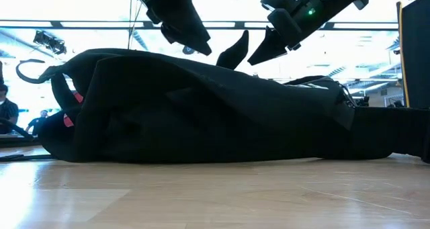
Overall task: Unpack backpack
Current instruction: Remove the zip bag from the backpack
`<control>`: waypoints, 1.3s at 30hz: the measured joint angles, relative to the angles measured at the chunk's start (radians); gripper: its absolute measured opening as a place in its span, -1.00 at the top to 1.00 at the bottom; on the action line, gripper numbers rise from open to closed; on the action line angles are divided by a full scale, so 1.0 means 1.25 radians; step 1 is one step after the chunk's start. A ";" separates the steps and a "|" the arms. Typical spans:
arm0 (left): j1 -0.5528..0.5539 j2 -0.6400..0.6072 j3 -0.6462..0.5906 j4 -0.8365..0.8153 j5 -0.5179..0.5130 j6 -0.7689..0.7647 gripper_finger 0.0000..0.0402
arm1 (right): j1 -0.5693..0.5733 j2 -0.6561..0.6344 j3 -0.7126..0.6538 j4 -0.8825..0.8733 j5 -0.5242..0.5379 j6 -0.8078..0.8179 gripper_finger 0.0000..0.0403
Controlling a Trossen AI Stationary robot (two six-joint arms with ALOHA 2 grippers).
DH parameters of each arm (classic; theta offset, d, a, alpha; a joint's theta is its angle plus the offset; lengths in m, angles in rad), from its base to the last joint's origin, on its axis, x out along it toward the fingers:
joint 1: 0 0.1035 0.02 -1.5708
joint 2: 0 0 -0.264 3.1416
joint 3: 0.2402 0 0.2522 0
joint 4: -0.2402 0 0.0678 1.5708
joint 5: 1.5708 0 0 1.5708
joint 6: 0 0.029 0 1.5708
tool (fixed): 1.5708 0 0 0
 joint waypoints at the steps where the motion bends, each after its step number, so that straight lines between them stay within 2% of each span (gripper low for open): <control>1: -0.001 0.000 0.000 0.001 0.006 0.003 0.01 | 0.000 0.000 0.000 0.000 0.000 0.000 0.47; 5: -0.003 0.000 0.000 0.001 -0.007 0.030 0.01 | 0.000 0.000 0.000 0.001 0.000 0.000 0.49; 8: -0.004 0.000 0.000 -0.005 -0.008 -0.026 0.01 | 0.000 0.000 0.000 0.001 0.000 0.000 0.50; 15: -0.011 0.000 0.000 0.009 0.046 -0.031 0.01 | 0.000 0.000 0.000 0.001 0.000 0.000 0.47; 23: -0.010 0.019 0.000 0.044 0.043 -0.031 0.01 | 0.000 0.000 0.000 0.001 0.000 0.000 0.50; 30: -0.013 0.047 0.000 0.055 0.091 0.027 0.01 | 0.000 0.000 0.000 0.003 0.000 0.000 0.47; 39: -0.008 0.064 0.000 0.012 0.077 0.030 0.01 | 0.000 0.000 0.000 0.003 0.000 0.000 0.47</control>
